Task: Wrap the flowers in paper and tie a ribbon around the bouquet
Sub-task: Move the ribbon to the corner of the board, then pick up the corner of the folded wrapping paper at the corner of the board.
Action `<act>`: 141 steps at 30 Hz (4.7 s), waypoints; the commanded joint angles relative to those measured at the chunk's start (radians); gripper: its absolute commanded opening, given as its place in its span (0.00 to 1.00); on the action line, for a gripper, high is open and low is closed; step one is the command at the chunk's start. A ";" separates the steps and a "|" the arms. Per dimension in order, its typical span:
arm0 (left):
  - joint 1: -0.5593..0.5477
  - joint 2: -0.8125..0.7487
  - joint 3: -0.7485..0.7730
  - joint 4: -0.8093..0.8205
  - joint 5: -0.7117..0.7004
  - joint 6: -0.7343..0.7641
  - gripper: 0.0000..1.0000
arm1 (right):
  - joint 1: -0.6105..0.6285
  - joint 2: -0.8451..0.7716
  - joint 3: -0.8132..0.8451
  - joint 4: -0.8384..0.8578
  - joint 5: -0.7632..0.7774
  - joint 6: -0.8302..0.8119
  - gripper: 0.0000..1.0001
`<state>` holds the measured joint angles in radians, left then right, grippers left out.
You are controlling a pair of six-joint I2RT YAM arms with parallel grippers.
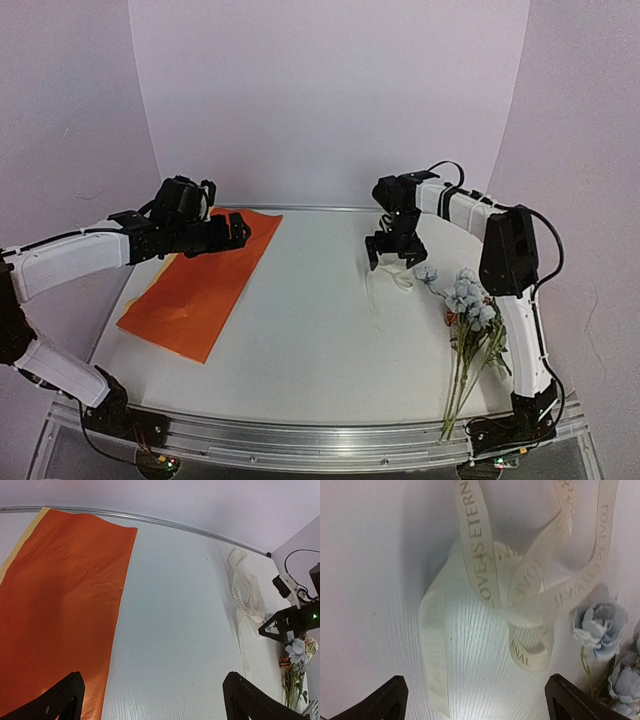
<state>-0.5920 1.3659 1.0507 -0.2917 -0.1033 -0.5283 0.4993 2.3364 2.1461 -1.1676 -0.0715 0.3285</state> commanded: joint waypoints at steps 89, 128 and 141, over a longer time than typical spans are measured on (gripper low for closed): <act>0.058 0.147 0.129 0.038 0.168 -0.109 1.00 | -0.506 -0.020 0.111 0.198 -0.061 0.413 0.00; 0.585 -0.124 -0.363 -0.075 -0.189 -0.305 1.00 | -0.134 -0.681 -0.734 0.278 -0.362 0.374 0.98; 0.771 0.089 -0.372 0.114 0.059 -0.195 1.00 | -0.032 -0.758 -0.912 0.408 -0.385 0.403 0.98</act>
<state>0.1746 1.4458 0.6822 -0.2583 -0.1248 -0.7507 0.4534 1.6160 1.2503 -0.8151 -0.4428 0.7186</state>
